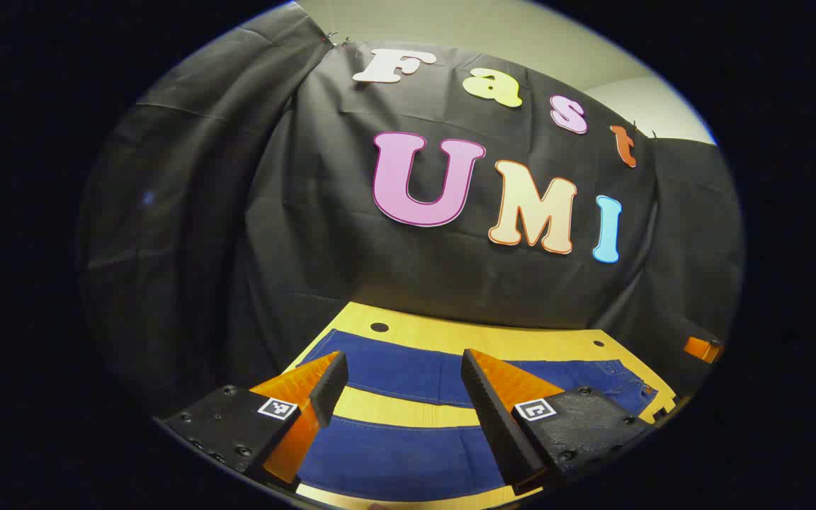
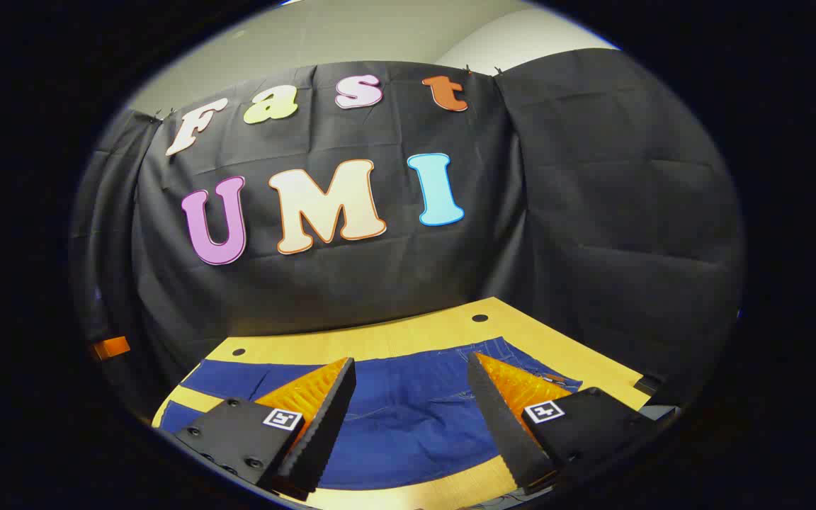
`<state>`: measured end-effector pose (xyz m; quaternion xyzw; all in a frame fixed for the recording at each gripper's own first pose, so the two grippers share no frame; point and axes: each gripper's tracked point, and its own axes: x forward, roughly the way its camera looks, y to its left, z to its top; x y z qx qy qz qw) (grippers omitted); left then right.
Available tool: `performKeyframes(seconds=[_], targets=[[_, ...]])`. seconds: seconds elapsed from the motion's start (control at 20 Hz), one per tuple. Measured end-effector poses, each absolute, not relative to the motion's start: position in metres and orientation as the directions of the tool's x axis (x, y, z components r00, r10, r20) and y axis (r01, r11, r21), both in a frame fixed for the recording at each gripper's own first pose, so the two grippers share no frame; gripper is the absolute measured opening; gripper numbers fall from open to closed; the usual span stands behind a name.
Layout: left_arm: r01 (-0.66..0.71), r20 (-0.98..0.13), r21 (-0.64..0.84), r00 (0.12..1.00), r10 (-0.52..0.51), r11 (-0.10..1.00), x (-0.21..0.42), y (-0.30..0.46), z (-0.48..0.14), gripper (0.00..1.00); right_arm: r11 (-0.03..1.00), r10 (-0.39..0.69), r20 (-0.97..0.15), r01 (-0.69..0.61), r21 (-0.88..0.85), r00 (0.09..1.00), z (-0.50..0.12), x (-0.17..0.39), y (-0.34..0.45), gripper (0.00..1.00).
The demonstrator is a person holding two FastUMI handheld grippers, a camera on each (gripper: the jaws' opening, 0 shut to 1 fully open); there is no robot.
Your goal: Grasp the waist and the cuffs of the jeans and fold them to make the two legs overlap; first hold the waist and fold one-third of the jeans toward the cuffs, then hold the cuffs and fold the remaining one-third in the same direction to finish folding.
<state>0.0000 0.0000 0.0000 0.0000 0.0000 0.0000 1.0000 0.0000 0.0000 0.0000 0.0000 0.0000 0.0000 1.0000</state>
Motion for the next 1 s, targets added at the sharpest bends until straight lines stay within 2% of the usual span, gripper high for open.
performKeyframes(seconds=[0.3, 0.55, 0.8, 1.0], targets=[[0.072, -0.060, 0.022, 0.996, -0.070, 0.997, -0.001, -0.003, -0.024, 0.95, 1.000, -0.007, -0.007, 0.007, -0.023, 1.000, -0.001, -0.006, 0.000, 0.98], [0.271, -0.262, 0.142, 0.938, -0.228, 0.952, -0.018, -0.008, -0.078, 0.96, 0.998, 0.002, -0.044, -0.004, -0.063, 0.999, -0.014, -0.012, 0.003, 0.98], [0.428, -0.516, 0.201, 0.811, -0.276, 0.881, -0.051, 0.007, -0.147, 0.96, 0.996, 0.011, -0.082, -0.018, -0.090, 0.997, -0.030, -0.020, 0.006, 0.98], [0.580, -0.723, 0.230, 0.640, -0.262, 0.781, -0.084, 0.030, -0.189, 0.96, 0.991, 0.023, -0.116, -0.038, -0.125, 0.993, -0.041, -0.022, 0.010, 0.98]])
